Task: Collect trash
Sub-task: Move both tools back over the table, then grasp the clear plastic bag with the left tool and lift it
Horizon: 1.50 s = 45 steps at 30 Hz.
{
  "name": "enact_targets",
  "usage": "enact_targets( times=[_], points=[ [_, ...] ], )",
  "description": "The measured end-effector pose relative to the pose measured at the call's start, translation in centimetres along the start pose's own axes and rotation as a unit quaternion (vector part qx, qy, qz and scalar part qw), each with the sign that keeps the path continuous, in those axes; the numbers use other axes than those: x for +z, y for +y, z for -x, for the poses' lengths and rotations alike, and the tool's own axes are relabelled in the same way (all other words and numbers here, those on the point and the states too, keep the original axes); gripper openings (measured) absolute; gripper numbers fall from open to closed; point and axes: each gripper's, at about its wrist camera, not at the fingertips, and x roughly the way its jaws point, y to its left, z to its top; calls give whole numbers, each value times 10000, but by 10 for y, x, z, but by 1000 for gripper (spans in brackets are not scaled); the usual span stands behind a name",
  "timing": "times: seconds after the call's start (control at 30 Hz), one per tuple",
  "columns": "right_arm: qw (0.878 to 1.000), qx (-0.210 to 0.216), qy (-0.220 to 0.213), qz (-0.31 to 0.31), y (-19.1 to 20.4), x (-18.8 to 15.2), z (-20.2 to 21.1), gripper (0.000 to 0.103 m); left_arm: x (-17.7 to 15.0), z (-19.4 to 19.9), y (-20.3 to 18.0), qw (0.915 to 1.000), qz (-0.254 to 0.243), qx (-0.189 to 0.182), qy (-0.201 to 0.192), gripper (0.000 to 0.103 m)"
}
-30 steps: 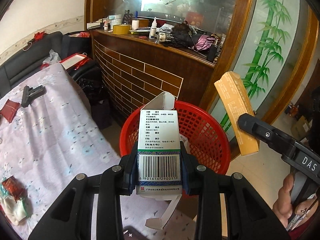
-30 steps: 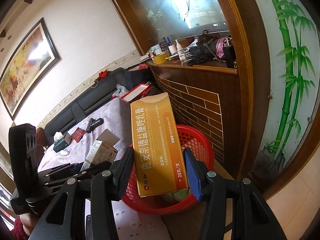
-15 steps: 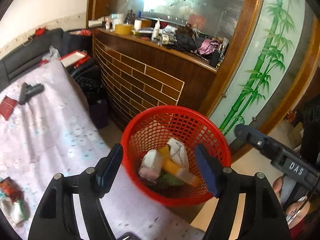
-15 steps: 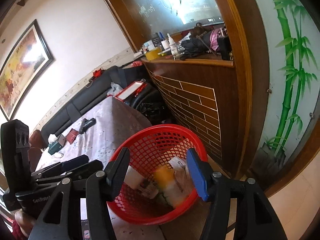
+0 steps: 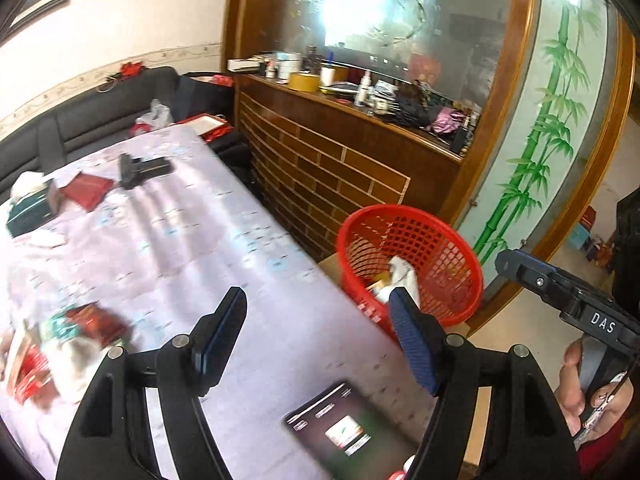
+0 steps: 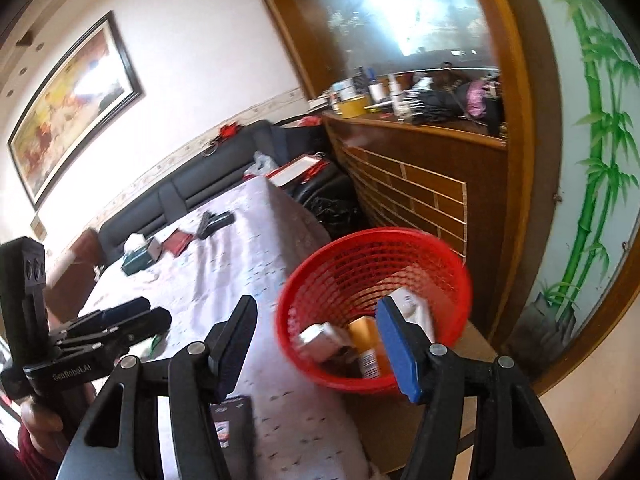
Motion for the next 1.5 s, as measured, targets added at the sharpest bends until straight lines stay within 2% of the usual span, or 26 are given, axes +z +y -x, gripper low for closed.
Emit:
enact_targets(
  times=[0.37,0.5,0.77,0.9,1.0,1.07,1.13,1.2,1.27,1.33,1.4,1.47,1.5],
  points=[
    [9965,459,166,683,77,-19,0,66,-38,52,52,9987,364,290,-228,72],
    [9943,716,305,722,98,-26,-7,66,-53,68,72,9975,497,420,-266,72],
    [9837,1083,742,1230,150,-47,-24,66,-90,107,136,9921,675,1019,-298,72],
    [9773,1209,868,1510,172,-59,-30,66,-107,129,196,9838,1019,1459,-199,72],
    [9736,1285,953,1630,185,-66,-34,66,-112,139,248,9700,1361,2011,-98,72],
    [9722,1331,986,1658,191,-68,-36,67,-111,141,283,9657,1549,2085,-27,72],
    [9709,1350,1037,1685,196,-70,-38,67,-108,138,316,9536,1820,2397,81,72],
    [9698,1351,1061,1731,199,-72,-40,67,-104,132,342,9533,2000,2256,176,72],
    [9695,1329,1084,1752,201,-73,-42,67,-100,124,363,9487,2213,2243,254,72],
    [9693,1336,1107,1745,201,-72,-43,67,-95,108,376,9510,2207,2124,422,72],
    [9699,1323,1111,1715,200,-72,-44,67,-94,90,389,9437,2245,2366,559,72],
    [9702,1307,1121,1705,199,-71,-44,67,-96,70,403,9414,2399,2245,764,66],
    [9704,1297,1126,1696,199,-70,-45,67,-96,66,406,9386,2402,2353,777,66]
  ],
)
